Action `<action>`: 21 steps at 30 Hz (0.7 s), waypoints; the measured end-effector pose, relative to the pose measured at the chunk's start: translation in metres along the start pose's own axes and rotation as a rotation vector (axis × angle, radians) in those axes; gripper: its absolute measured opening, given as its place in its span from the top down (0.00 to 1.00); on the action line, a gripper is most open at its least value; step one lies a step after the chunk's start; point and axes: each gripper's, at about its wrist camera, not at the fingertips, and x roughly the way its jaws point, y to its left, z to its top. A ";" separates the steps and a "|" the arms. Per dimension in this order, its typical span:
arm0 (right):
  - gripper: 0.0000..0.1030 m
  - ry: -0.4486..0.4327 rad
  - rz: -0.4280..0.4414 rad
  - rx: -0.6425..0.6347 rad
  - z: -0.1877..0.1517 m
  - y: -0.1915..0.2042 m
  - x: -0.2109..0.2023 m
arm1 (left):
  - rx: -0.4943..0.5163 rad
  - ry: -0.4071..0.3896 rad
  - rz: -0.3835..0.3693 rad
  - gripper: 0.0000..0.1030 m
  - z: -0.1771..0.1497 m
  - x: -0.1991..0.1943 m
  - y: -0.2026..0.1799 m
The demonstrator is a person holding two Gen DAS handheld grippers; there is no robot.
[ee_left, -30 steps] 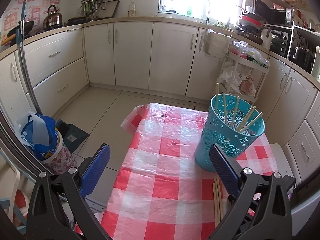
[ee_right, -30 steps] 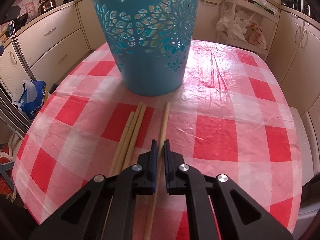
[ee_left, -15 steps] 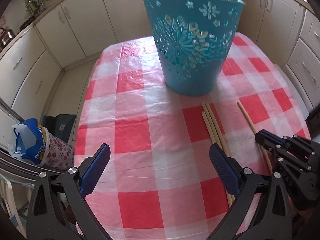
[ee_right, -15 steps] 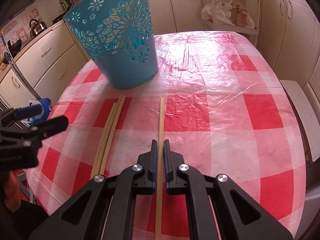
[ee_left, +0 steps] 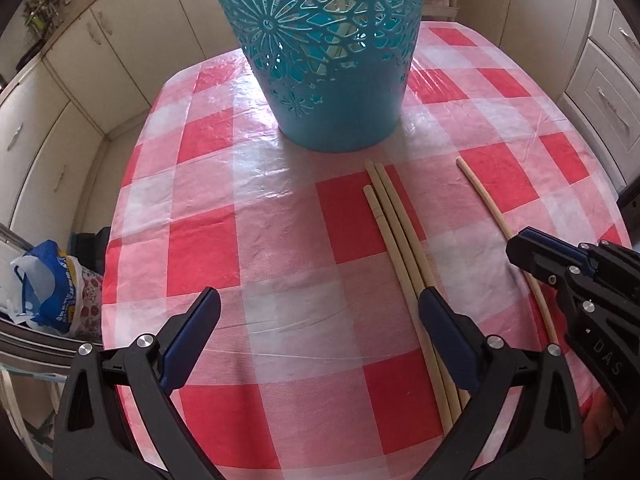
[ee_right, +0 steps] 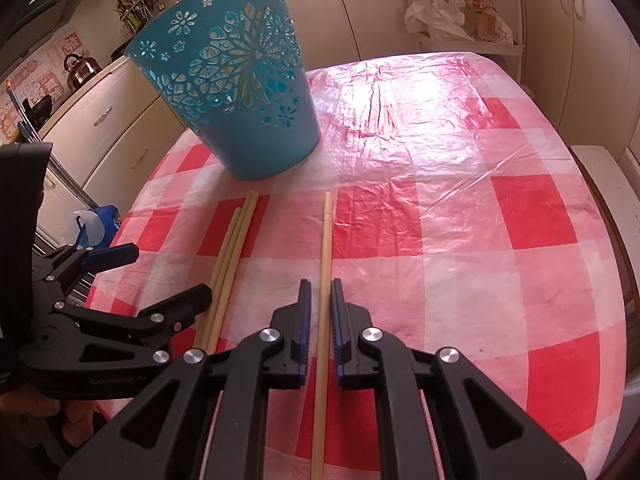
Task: Organize utensils
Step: 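Position the right tool over a single wooden stick and close on it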
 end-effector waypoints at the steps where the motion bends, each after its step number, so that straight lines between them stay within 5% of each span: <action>1: 0.90 0.000 -0.002 -0.003 0.000 0.000 0.000 | -0.002 -0.002 -0.003 0.07 -0.001 0.000 0.001; 7: 0.90 -0.006 -0.019 -0.015 0.000 0.002 0.001 | -0.015 0.003 -0.009 0.07 -0.001 -0.001 0.008; 10: 0.80 -0.020 -0.016 -0.021 0.000 0.007 0.002 | 0.001 -0.003 -0.009 0.08 0.002 0.000 0.005; 12: 0.75 -0.028 -0.040 -0.045 0.000 0.012 0.003 | 0.014 -0.017 -0.021 0.15 0.004 0.001 0.003; 14: 0.75 -0.034 -0.057 -0.056 0.001 0.014 0.004 | 0.012 -0.008 -0.040 0.32 0.007 0.003 0.000; 21: 0.74 -0.049 -0.091 -0.062 0.007 0.010 0.007 | -0.011 -0.033 -0.105 0.55 0.017 0.008 -0.008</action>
